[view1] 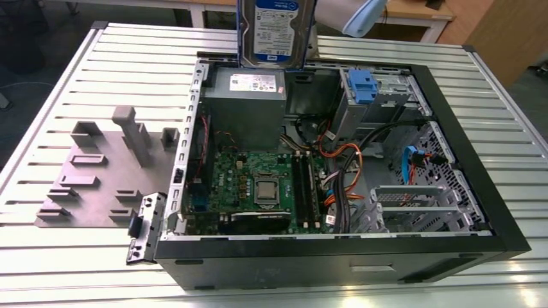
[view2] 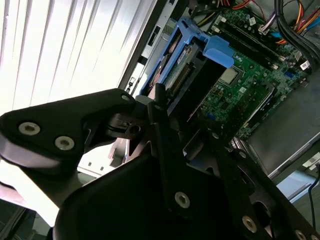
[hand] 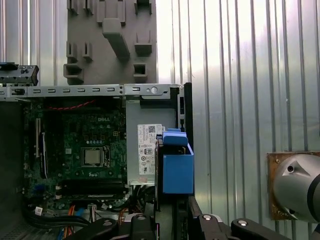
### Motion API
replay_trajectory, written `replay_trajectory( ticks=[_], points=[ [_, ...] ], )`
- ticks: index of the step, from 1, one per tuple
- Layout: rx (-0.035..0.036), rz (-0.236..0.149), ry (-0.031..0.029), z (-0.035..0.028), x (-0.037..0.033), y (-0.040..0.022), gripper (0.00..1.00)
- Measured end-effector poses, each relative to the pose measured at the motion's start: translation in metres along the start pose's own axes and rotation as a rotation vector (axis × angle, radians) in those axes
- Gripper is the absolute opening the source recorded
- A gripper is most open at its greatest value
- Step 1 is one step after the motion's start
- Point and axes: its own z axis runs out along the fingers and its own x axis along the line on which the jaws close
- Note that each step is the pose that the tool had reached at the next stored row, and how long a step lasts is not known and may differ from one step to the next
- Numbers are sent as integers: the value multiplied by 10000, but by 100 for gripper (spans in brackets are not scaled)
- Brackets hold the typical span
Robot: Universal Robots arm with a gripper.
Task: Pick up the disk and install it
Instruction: 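Pick up the disk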
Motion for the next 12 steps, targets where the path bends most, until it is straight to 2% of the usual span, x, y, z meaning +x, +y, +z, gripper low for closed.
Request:
replay_trajectory(
  ticks=[12],
  points=[
    [0, 0, 6, -1, 43, -3, 35]
  ],
)
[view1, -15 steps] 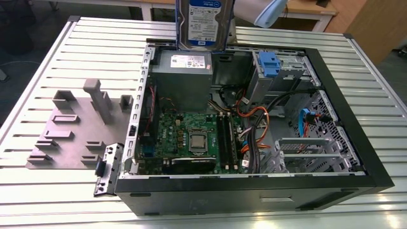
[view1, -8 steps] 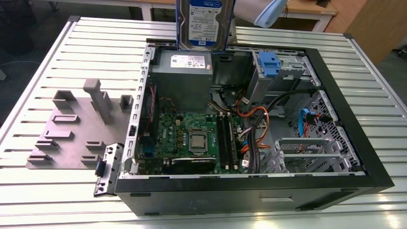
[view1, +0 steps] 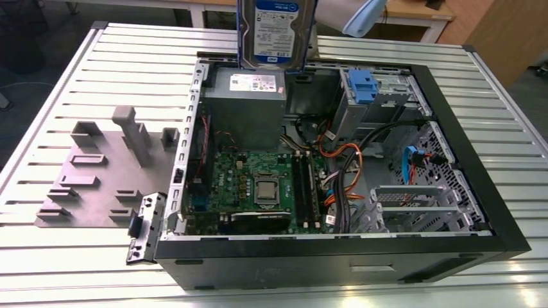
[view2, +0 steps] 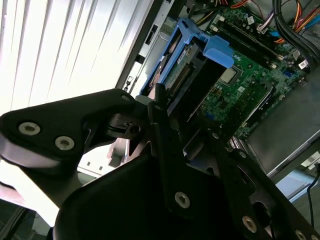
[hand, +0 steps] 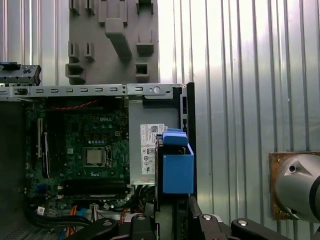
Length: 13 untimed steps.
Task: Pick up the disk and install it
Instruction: 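Pick up the disk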
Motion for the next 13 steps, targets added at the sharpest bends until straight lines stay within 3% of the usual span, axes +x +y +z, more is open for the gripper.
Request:
replay_trajectory(
  ticks=[13],
  points=[
    [1, 1, 18, -3, 94, -8, 35]
  ],
)
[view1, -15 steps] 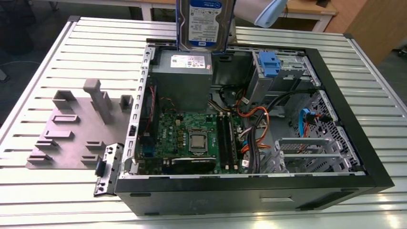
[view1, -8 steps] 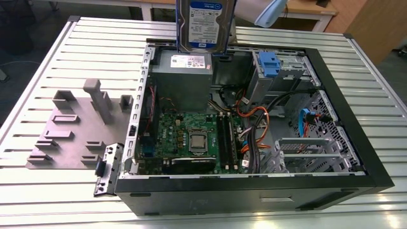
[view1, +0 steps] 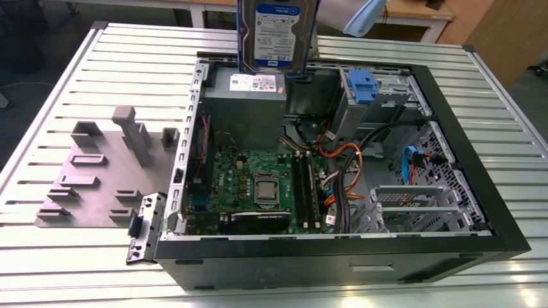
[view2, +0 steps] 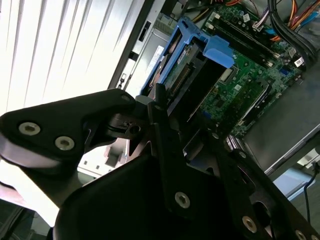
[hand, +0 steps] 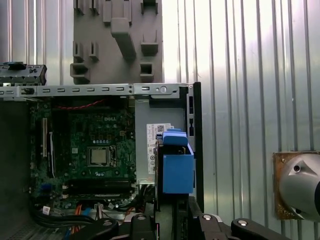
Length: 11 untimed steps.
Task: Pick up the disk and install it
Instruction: 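Pick up the disk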
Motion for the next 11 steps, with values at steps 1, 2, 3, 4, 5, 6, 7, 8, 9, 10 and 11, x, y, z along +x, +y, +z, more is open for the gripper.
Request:
replay_trajectory(
  ticks=[1, 2, 3, 4, 5, 6, 7, 8, 9, 10, 11],
  points=[
    [0, 0, 1, 0, 8, -1, 35],
    [1, 0, 3, 0, 15, -1, 35],
    [0, 0, 5, -1, 22, -2, 35],
    [0, 0, 7, -1, 30, -3, 35],
    [0, 0, 8, -1, 37, -3, 35],
    [1, 0, 9, -1, 43, -4, 35],
    [1, 1, 11, -1, 50, -4, 35],
    [1, 0, 13, -1, 56, -5, 35],
    [1, 0, 15, -2, 62, -5, 35],
    [1, 1, 18, -2, 67, -5, 35],
    [1, 1, 19, -2, 74, -6, 35]
  ],
)
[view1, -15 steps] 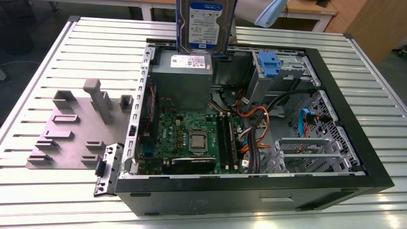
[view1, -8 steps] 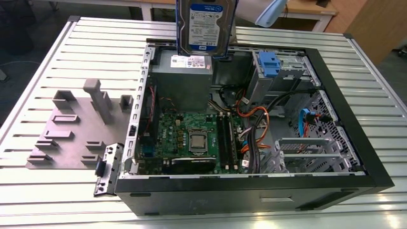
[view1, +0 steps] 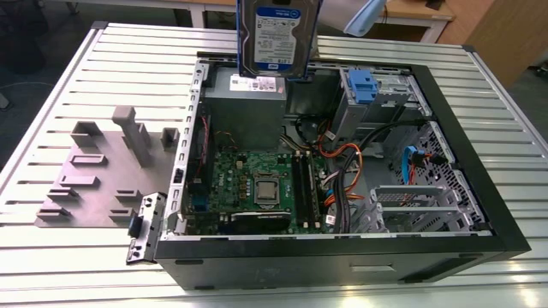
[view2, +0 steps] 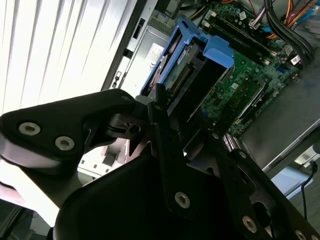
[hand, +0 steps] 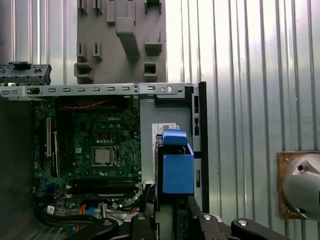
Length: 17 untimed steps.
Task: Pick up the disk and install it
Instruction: 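Pick up the disk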
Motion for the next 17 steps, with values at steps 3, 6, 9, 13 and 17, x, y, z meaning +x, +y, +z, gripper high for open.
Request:
replay_trajectory(
  ticks=[3, 6, 9, 13, 17],
  points=[
    [0, 0, 4, 0, 22, -2, 35],
    [0, 0, 10, -1, 44, -3, 35],
    [0, -1, 14, -2, 66, -4, 35],
    [1, 1, 20, -2, 86, -5, 35],
    [1, 0, 24, -2, 100, -6, 35]
  ],
)
